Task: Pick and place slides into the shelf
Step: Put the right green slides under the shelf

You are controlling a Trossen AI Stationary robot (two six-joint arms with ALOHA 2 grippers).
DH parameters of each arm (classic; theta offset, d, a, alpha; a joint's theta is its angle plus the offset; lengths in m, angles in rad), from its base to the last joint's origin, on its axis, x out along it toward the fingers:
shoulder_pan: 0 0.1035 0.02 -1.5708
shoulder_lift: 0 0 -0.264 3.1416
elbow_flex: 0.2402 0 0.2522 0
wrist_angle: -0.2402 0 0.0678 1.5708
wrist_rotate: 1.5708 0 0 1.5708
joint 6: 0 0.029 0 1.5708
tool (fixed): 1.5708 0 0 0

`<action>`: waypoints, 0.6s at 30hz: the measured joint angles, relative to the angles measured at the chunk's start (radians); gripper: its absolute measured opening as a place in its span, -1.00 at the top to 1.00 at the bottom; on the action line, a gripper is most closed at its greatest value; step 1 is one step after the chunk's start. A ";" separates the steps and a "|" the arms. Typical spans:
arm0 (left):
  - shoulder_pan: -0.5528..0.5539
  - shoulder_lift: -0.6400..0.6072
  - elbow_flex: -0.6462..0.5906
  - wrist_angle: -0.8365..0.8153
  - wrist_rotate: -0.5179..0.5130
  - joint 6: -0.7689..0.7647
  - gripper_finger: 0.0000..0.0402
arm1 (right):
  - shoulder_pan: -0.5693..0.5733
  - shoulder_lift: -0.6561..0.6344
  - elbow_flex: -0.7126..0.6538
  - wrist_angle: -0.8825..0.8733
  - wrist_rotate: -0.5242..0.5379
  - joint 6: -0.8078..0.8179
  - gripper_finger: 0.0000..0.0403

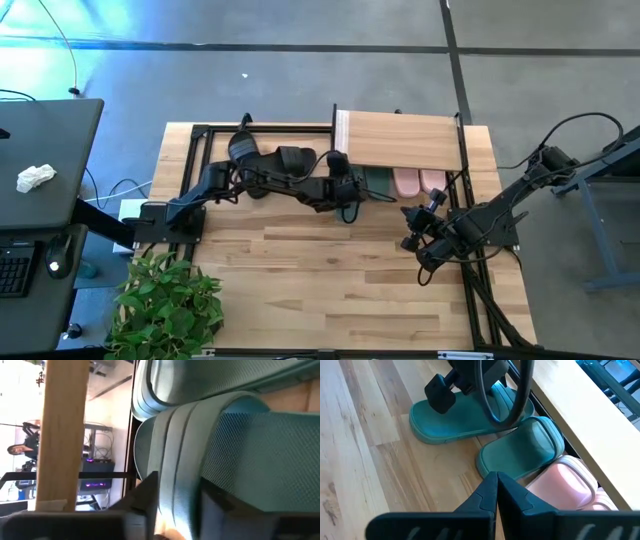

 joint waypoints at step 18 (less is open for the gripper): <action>0.011 0.001 0.113 -0.150 -0.048 0.004 0.98 | 0.000 0.000 0.000 0.002 0.000 0.000 1.00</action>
